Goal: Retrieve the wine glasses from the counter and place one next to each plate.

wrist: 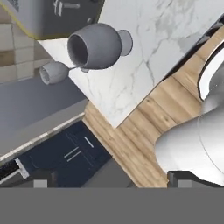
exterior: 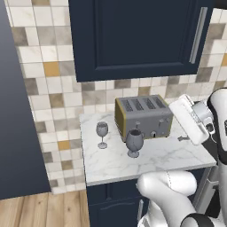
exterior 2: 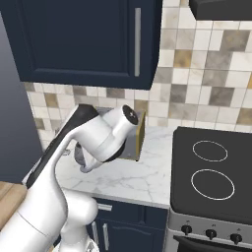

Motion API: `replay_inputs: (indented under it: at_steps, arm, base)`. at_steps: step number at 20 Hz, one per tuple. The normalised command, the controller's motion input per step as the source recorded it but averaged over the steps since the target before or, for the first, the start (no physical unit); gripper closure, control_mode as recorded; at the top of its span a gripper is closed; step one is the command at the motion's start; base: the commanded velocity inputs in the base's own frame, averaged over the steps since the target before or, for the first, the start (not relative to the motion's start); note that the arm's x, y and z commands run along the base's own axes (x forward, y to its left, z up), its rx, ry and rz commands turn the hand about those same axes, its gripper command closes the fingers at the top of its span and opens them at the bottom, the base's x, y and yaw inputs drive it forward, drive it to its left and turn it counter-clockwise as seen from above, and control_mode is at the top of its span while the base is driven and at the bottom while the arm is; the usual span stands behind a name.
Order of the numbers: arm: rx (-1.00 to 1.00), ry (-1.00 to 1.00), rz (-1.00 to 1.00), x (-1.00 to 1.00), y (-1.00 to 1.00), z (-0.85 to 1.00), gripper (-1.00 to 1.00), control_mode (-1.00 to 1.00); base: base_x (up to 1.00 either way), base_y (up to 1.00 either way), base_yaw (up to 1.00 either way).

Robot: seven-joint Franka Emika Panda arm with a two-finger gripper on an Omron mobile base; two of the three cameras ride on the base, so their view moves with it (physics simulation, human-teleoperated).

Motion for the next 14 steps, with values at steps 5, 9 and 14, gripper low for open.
replay_inputs:
  at_steps: [5,9,14]
  arm:
    - [-0.01,0.25,-0.27,0.12,0.06,-0.13,-1.00,-1.00]
    - [0.17,0.07,-0.04,0.09,-0.03,-0.28,-1.00,-1.00]
    - [0.13,0.00,0.01,0.20,-0.14,-0.38,-1.00,-1.00]
  base:
    - [0.00,0.00,0.00]
    - [0.00,0.00,0.00]
    - [0.00,0.00,0.00]
